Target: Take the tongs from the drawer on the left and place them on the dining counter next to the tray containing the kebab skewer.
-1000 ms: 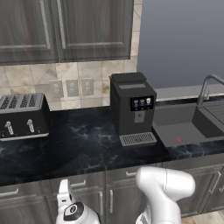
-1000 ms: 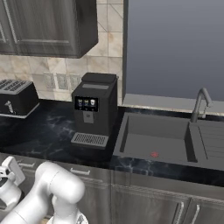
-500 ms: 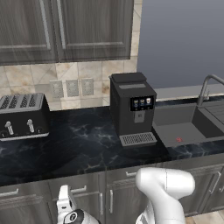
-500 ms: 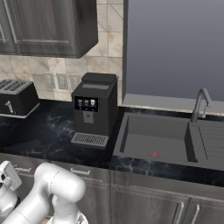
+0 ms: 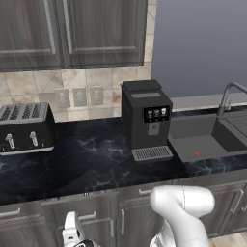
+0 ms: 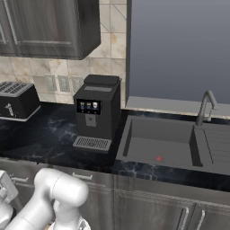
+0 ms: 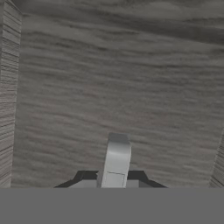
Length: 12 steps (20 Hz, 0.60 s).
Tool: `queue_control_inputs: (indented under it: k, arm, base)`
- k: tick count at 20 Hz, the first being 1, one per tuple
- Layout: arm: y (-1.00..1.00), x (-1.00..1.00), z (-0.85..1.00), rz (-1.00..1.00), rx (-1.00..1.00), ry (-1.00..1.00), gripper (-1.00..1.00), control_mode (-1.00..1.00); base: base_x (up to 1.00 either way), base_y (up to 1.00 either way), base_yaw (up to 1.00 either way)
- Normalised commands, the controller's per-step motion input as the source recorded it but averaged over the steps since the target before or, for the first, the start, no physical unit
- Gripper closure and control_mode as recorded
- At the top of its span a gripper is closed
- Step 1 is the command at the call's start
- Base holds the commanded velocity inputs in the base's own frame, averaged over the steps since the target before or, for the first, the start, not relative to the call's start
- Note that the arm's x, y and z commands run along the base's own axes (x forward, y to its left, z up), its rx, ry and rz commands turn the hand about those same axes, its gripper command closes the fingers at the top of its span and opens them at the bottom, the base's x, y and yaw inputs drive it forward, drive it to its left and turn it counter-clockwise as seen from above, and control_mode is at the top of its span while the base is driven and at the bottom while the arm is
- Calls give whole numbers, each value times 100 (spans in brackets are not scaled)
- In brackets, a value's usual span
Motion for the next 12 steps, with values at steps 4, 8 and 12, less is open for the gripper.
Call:
queue_control_inputs:
  k: [4, 8, 12]
  arm:
    - [0, -36, 0, 0, 0, 0, 100, -100]
    - [0, -34, 0, 0, 0, 1, 100, -100]
    - [0, -33, 0, 0, 0, 1, 100, -100]
  base:
    - [0, 0, 0]
    - [0, 0, 0]
    - [0, 0, 0]
